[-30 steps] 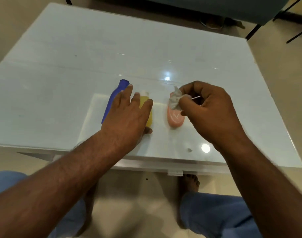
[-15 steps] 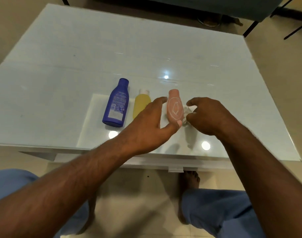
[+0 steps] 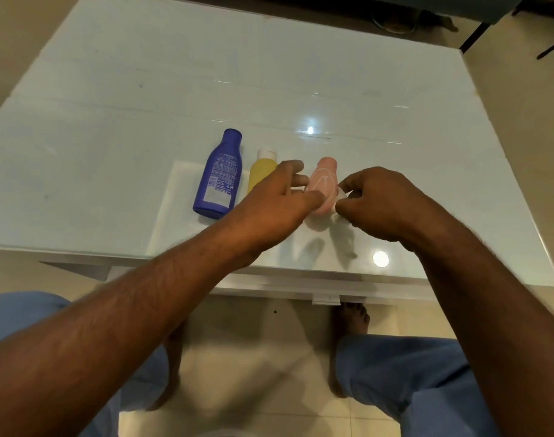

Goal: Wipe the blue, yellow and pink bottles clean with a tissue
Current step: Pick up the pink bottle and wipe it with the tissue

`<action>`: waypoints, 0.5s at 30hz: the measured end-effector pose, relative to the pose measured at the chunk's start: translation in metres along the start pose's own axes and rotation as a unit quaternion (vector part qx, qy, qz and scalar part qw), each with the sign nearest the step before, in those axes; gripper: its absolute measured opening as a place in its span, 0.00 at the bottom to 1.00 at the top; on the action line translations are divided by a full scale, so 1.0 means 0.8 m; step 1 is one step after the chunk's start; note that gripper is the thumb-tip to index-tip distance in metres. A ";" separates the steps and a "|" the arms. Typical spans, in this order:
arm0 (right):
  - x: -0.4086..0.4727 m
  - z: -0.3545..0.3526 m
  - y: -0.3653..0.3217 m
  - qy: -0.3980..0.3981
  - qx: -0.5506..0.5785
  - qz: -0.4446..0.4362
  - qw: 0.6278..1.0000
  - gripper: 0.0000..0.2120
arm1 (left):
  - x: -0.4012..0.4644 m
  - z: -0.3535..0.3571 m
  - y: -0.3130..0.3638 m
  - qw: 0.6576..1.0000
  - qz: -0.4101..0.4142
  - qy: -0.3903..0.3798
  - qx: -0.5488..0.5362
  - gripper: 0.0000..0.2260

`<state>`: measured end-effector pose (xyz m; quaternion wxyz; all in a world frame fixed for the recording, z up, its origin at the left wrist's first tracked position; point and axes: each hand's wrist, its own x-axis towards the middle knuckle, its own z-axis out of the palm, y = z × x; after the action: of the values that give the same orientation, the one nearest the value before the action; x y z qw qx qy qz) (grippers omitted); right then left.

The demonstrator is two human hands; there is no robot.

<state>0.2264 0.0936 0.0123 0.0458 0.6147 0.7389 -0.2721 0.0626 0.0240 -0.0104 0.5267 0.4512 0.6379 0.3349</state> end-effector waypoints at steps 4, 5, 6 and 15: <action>-0.004 0.000 -0.001 0.003 0.013 -0.014 1.000 0.13 | 0.004 -0.003 -0.004 0.998 0.009 0.056 0.013 0.22; -0.005 -0.001 -0.001 0.004 0.018 -0.016 1.000 0.12 | 0.005 -0.003 -0.005 0.998 0.013 0.066 0.021 0.22; -0.006 -0.001 -0.001 0.006 0.024 -0.018 1.000 0.11 | 0.005 -0.003 -0.006 0.997 0.017 0.074 0.023 0.21; -0.017 0.001 -0.007 0.064 0.088 -0.081 0.991 0.05 | 0.010 -0.014 0.000 0.982 -0.006 0.097 -0.161 0.22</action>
<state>0.2245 0.0806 0.0191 -0.0774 0.5706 0.7610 -0.2990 0.0515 0.0316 -0.0108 0.5301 0.3223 0.6264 0.4719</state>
